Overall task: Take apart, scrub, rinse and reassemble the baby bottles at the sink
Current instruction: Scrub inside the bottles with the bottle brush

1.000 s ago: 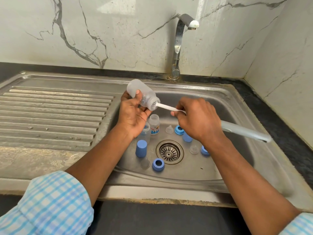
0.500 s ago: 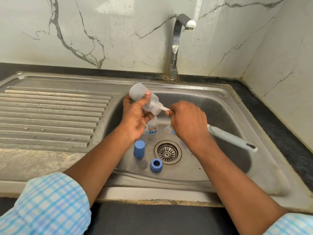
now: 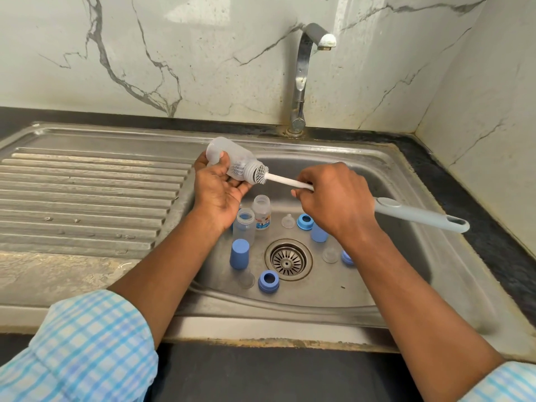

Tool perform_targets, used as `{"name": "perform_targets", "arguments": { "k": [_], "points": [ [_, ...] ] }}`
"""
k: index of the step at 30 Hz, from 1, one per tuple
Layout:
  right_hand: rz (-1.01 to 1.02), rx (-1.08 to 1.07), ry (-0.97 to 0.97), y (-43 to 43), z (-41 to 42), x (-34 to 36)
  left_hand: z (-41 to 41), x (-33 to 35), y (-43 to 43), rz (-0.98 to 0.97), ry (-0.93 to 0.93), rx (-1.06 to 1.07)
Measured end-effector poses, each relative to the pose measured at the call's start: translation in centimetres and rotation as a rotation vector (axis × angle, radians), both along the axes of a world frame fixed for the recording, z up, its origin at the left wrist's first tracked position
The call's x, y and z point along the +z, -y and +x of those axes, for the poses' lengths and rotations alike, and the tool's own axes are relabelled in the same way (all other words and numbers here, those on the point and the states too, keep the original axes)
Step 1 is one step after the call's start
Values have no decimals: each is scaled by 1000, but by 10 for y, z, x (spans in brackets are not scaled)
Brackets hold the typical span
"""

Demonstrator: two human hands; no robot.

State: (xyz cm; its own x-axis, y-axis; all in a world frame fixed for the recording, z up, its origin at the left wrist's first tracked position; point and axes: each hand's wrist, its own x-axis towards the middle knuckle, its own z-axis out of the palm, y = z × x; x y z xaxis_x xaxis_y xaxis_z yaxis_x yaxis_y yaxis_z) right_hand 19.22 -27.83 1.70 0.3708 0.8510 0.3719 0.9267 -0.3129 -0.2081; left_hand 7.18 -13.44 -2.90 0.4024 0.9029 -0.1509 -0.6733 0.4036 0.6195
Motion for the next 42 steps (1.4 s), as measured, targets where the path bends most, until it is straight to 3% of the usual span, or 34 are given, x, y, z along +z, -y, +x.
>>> {"name": "perform_targets", "arguments": {
  "k": [11,16,19,23,34,42],
  "points": [
    [23,23,-141,-6,-10,-11,6,-3,24,178,99,-272],
    [-5,26,-50,-10,-11,-19,12,-2,30,219,-261,-169],
    [-24,-17,-78,-14,-11,-20,12,-1,22,223,-344,-39],
    [-3,-43,-79,-14,-6,-17,2,2,3,128,-265,78],
    [115,-2,-30,-9,-7,-10,-3,6,1,-6,-22,29],
    [94,38,-169,-7,-13,-16,3,2,17,175,127,-210]
  ]
}}
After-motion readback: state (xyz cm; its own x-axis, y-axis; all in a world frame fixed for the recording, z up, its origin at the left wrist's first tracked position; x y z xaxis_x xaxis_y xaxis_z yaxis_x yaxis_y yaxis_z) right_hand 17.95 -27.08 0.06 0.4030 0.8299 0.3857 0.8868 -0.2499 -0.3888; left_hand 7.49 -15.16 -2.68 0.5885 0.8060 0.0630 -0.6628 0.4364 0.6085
